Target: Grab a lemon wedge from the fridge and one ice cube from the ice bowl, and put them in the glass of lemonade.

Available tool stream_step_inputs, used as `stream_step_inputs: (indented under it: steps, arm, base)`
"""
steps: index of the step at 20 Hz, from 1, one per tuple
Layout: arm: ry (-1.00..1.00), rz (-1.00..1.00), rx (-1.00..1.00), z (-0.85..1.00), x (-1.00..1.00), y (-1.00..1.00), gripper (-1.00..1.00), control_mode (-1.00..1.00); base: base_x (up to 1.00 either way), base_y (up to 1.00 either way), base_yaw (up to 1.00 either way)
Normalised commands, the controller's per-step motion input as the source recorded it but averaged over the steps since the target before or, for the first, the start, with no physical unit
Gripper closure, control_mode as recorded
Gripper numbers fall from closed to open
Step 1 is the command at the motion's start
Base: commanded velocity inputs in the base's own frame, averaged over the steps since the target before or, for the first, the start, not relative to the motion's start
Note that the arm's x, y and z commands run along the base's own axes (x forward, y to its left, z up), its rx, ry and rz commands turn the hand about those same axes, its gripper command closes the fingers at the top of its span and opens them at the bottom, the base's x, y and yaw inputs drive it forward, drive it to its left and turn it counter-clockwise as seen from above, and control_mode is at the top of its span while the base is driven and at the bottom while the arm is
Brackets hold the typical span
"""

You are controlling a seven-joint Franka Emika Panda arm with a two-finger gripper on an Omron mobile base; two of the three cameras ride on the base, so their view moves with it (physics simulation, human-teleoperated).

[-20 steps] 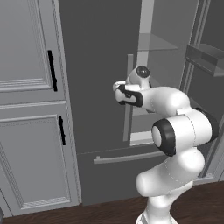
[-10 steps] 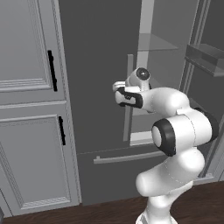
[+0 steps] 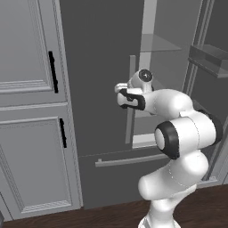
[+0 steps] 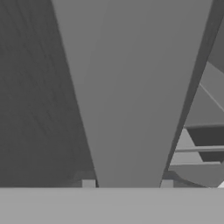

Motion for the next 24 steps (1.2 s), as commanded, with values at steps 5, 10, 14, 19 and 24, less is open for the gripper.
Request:
stream_step_inputs:
  steps: [5,10,14,19,24]
  arm:
    - [0.00,0.13,0.00,0.27,-0.19,0.79,1.00,-1.00]
    - [0.00,0.20,0.00,0.48,-0.56,0.82,1.00,-1.00]
    - [0.00,0.22,0.00,0.54,-0.73,0.89,1.00,-1.00]
    - [0.01,0.22,0.00,0.58,-0.92,0.95,1.00,-1.00]
    - [0.01,0.21,-0.03,0.61,-1.00,1.00,1.00,-1.00]
  base:
    - [0.00,0.00,0.00]
    - [0.00,0.00,0.00]
    - [0.00,0.00,0.00]
    - [0.00,0.00,0.00]
    - [0.00,0.00,0.00]
